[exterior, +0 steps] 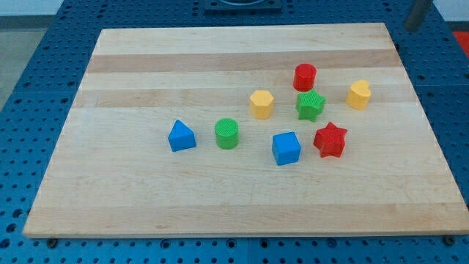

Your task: Slide the red star to the bottom center

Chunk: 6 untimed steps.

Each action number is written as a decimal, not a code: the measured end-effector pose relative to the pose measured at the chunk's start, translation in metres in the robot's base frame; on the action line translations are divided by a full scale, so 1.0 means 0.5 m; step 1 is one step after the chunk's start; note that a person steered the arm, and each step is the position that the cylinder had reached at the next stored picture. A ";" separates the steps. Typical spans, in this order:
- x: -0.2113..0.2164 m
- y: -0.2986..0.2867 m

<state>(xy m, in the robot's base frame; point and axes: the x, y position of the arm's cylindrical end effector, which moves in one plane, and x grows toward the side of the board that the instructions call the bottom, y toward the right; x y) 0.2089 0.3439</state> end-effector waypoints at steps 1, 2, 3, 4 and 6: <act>0.000 0.000; 0.021 0.000; 0.118 0.000; 0.255 -0.059; 0.446 -0.201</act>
<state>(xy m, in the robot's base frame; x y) 0.4321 0.2433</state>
